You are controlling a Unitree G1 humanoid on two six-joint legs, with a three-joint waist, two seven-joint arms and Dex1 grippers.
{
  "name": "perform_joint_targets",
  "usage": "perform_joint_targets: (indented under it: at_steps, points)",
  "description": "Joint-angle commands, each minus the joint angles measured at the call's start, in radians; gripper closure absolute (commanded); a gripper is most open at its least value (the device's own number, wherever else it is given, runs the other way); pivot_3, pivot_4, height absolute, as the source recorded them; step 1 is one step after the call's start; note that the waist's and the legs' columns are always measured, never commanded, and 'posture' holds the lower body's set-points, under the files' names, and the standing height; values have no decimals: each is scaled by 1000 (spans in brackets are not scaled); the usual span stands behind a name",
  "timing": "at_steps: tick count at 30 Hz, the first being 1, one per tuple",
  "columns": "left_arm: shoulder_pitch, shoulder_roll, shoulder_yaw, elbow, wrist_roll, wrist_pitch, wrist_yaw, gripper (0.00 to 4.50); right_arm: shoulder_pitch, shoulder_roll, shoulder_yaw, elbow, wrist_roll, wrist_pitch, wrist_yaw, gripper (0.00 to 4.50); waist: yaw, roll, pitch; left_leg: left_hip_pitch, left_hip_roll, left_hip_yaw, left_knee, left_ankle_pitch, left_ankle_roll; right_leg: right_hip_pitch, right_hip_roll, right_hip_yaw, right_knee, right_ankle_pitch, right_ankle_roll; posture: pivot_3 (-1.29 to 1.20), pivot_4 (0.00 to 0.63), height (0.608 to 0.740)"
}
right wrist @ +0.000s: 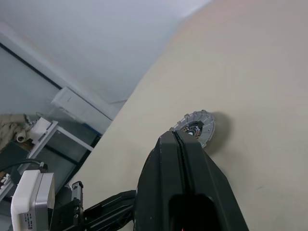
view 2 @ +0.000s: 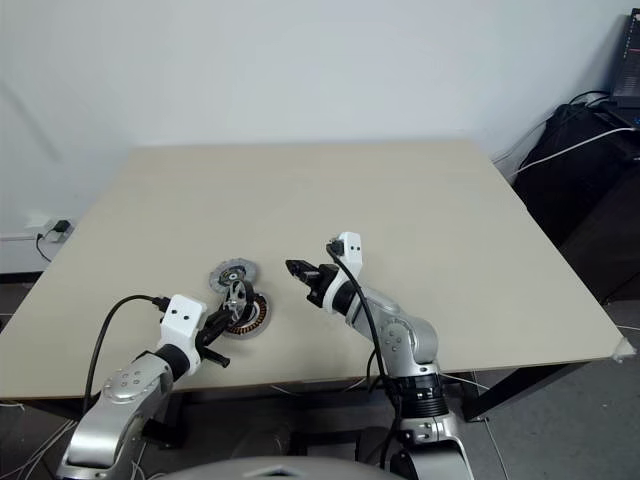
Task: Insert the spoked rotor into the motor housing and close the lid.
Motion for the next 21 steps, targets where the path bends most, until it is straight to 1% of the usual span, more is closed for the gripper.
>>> perform_joint_targets:
  at_steps: [1, 8, 21]
  points:
    - [-9, -4, 38, -42, -7, -17, 16, 4483, -9, 20, -1, -43, 19, -20, 3, 4500, 0, 0, 0, 0, 0, 0, 0, 0, 0, 0, 0, 0, 0, 0, 0, 0, 0, 740]
    - [-16, -22, 50, -58, -20, -33, 20, 4483, -10, 19, 3, -43, 19, -18, 6, 4500, 1, 0, 0, 0, 0, 0, 0, 0, 0, 0, 0, 0, 0, 0, 1, 0, 0, 740]
    - [0, -6, 29, -57, -9, -10, 5, 4483, -11, 20, 4, -39, 16, -21, 8, 4500, 1, 0, 0, 0, 0, 0, 0, 0, 0, 0, 0, 0, 0, 0, 0, 0, 0, 740]
